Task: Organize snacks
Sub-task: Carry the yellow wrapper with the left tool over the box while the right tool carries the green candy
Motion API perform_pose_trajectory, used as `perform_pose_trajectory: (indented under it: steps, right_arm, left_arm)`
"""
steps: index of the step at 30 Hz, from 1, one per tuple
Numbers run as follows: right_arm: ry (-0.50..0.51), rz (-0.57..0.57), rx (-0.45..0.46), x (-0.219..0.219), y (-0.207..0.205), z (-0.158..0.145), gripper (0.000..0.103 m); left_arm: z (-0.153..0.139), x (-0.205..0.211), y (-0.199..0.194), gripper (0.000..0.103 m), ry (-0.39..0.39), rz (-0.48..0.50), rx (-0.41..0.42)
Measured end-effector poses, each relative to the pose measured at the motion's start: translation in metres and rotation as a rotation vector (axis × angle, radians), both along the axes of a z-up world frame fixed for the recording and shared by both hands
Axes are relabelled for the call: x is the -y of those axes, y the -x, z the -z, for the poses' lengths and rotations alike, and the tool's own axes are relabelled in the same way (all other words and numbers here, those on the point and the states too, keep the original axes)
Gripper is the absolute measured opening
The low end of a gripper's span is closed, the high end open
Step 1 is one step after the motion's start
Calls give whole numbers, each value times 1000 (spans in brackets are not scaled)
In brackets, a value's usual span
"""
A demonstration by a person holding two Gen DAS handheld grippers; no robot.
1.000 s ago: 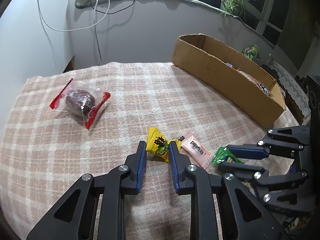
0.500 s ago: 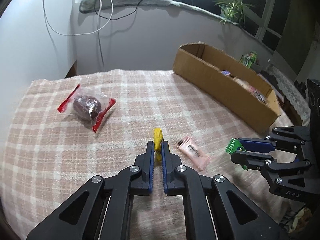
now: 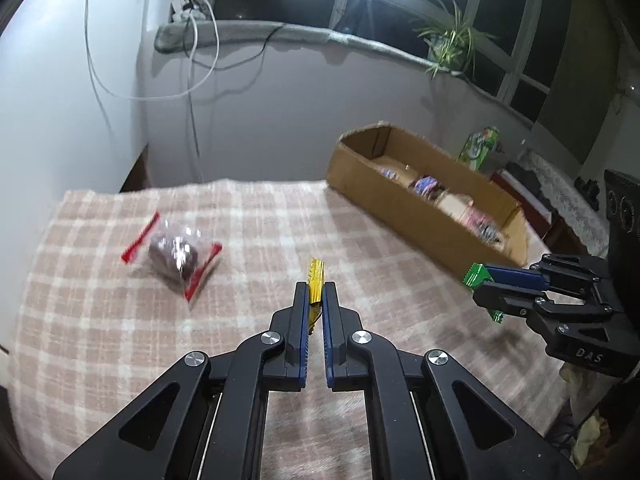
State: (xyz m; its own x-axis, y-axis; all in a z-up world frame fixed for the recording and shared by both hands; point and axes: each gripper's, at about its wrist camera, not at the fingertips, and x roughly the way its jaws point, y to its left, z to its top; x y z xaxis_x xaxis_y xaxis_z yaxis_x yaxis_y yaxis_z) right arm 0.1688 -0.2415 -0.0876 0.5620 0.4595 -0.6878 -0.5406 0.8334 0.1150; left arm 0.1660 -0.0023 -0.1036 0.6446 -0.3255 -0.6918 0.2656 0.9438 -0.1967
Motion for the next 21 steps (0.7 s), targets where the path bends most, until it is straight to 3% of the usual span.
perform_pose_trajectory:
  steps: [10,21]
  right_arm:
    - [-17,80,63,44,-22,-40,20]
    - [-21,146,60,84,-65,-44,20]
  left_arm:
    - [-47,28,-20,5,34,58,91]
    - [-56,77,-62,5,44,134,100]
